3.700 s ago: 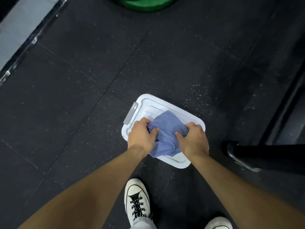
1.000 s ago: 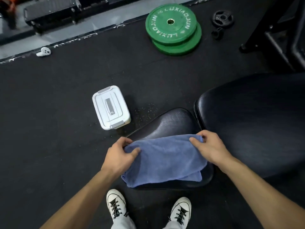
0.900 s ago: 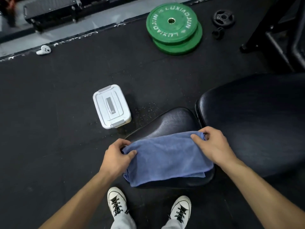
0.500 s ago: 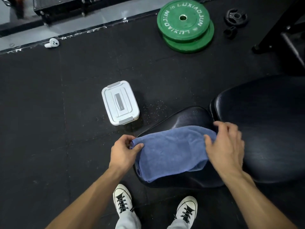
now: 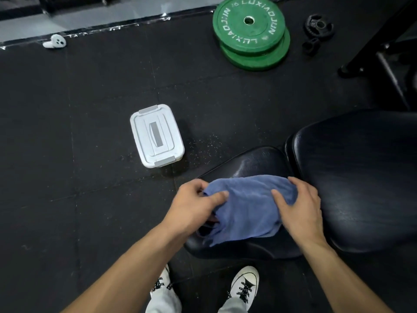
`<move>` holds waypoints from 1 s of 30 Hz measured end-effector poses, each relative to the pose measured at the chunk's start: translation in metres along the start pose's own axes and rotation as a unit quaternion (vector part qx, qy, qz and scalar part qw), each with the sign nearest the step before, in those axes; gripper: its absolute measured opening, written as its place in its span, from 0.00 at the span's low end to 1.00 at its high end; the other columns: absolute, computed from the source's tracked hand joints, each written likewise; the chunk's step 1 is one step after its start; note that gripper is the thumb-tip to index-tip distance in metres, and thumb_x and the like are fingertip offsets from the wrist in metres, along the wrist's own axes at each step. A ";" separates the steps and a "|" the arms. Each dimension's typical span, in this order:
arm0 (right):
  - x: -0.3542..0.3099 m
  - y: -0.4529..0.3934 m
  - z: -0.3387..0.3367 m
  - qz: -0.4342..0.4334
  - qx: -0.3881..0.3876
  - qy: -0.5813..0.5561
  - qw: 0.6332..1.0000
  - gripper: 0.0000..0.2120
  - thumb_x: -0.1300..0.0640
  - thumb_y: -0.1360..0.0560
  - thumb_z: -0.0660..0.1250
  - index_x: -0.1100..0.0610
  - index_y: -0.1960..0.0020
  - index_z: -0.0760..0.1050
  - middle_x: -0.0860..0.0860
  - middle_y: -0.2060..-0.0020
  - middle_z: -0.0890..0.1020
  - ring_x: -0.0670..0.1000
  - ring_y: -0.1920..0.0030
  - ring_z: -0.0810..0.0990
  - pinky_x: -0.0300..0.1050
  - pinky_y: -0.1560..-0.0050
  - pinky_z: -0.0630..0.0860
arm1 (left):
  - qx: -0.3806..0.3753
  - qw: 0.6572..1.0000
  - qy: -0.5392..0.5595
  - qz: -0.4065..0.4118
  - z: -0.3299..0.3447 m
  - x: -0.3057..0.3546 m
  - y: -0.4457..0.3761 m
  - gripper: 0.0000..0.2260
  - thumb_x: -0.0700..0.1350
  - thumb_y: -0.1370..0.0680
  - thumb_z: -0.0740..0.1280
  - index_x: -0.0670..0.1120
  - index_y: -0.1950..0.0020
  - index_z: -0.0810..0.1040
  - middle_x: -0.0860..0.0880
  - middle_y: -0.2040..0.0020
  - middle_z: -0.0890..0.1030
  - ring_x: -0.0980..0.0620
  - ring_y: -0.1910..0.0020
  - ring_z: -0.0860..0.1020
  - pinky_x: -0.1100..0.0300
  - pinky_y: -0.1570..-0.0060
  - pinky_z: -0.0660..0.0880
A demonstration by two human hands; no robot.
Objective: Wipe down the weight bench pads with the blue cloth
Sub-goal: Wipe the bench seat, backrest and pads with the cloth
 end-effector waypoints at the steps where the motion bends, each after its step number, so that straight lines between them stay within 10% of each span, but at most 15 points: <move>1: 0.004 -0.001 -0.002 -0.008 -0.005 -0.022 1.000 0.27 0.46 0.23 0.72 0.51 0.27 0.71 0.53 0.28 0.71 0.56 0.29 0.72 0.57 0.31 0.73 | -0.010 1.000 0.022 0.014 0.016 0.012 0.002 0.10 0.47 0.26 0.78 0.44 0.55 0.80 0.53 0.68 0.81 0.57 0.70 0.80 0.59 0.65 0.79; 14: 0.048 -0.018 -0.029 -0.025 0.048 -0.106 0.993 0.09 0.57 0.18 0.65 0.51 0.42 0.82 0.46 0.47 0.80 0.50 0.45 0.81 0.48 0.42 0.77 | -0.116 0.973 0.186 -0.075 0.117 0.033 -0.010 0.06 0.36 0.18 0.65 0.40 0.46 0.81 0.41 0.48 0.87 0.45 0.50 0.86 0.56 0.51 0.82; 19: -0.008 0.019 -0.042 -0.193 0.118 -0.073 0.971 0.08 0.54 0.18 0.62 0.52 0.46 0.80 0.42 0.48 0.77 0.45 0.47 0.76 0.39 0.48 0.72 | 0.129 0.982 -0.055 0.123 0.021 -0.003 -0.003 0.12 0.37 0.19 0.66 0.52 0.46 0.85 0.58 0.51 0.87 0.64 0.49 0.83 0.68 0.44 0.77; 22: -0.037 0.019 -0.008 -0.336 0.073 0.055 0.937 0.04 0.54 0.25 0.72 0.54 0.53 0.80 0.44 0.58 0.77 0.49 0.55 0.81 0.39 0.51 0.69 | 0.229 0.966 -0.074 0.093 -0.016 -0.044 -0.012 0.12 0.38 0.18 0.65 0.51 0.38 0.82 0.54 0.42 0.84 0.57 0.42 0.81 0.55 0.33 0.75; 26: -0.021 0.018 0.045 -0.275 0.035 0.212 0.937 0.23 0.49 0.21 0.64 0.56 0.29 0.74 0.58 0.28 0.75 0.58 0.27 0.72 0.56 0.25 0.64 | 0.194 0.979 -0.044 0.044 -0.014 -0.074 -0.028 0.15 0.44 0.17 0.65 0.47 0.30 0.78 0.54 0.36 0.80 0.57 0.37 0.76 0.64 0.35 0.67; 30: -0.009 0.024 0.054 -0.271 0.028 0.239 0.932 0.27 0.46 0.17 0.52 0.53 0.21 0.65 0.57 0.20 0.64 0.58 0.19 0.59 0.64 0.20 0.52 | 0.180 0.983 -0.010 0.043 -0.012 -0.086 -0.032 0.16 0.47 0.16 0.65 0.50 0.28 0.77 0.56 0.34 0.79 0.58 0.33 0.75 0.63 0.33 0.67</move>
Point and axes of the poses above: each hand's wrist, its own y-axis away from the middle knuckle, its own z-axis out of the palm, x = y × z, the point moved 2 cm from there along -y, towards the middle knuckle
